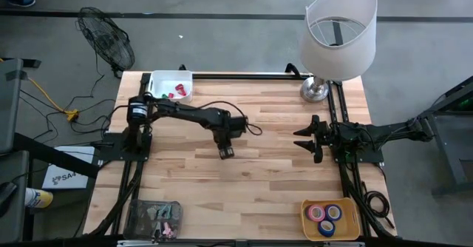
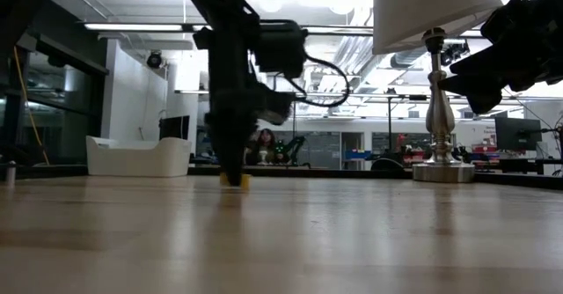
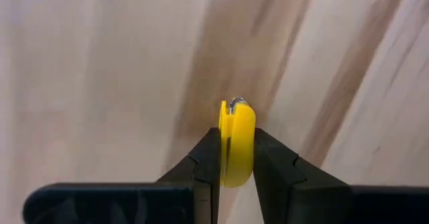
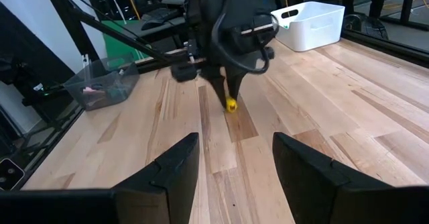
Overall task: Pick and place Stapler, Stapler remover, tape
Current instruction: Put the yellow stapler into the white bin
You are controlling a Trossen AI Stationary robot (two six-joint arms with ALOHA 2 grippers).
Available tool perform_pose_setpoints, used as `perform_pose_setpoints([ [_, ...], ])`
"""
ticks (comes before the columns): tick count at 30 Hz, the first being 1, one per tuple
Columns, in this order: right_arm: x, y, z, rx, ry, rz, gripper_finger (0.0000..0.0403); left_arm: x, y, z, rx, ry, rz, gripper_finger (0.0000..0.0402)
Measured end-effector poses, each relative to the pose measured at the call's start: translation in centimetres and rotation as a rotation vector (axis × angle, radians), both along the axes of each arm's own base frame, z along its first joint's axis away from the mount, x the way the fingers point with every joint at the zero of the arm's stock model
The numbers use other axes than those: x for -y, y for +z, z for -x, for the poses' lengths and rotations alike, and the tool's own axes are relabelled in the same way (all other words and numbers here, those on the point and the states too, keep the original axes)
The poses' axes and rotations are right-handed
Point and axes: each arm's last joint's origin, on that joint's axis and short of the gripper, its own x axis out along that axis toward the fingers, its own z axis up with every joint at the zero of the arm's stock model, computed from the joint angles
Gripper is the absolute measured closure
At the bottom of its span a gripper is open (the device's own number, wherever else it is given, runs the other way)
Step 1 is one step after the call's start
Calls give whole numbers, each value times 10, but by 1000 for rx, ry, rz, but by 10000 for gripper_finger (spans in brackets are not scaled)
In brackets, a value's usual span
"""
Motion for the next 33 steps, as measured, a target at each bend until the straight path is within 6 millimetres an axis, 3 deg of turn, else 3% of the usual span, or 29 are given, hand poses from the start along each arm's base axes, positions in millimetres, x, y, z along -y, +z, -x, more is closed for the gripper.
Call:
perform_pose_setpoints([
  [12,0,0,0,0,0,0,222,-67,55,48,-60,82,-84,339],
  [23,0,0,0,0,0,0,222,-139,94,123,-194,329,-165,340],
  [33,0,0,0,0,0,0,222,-192,100,180,-254,579,-176,340],
])
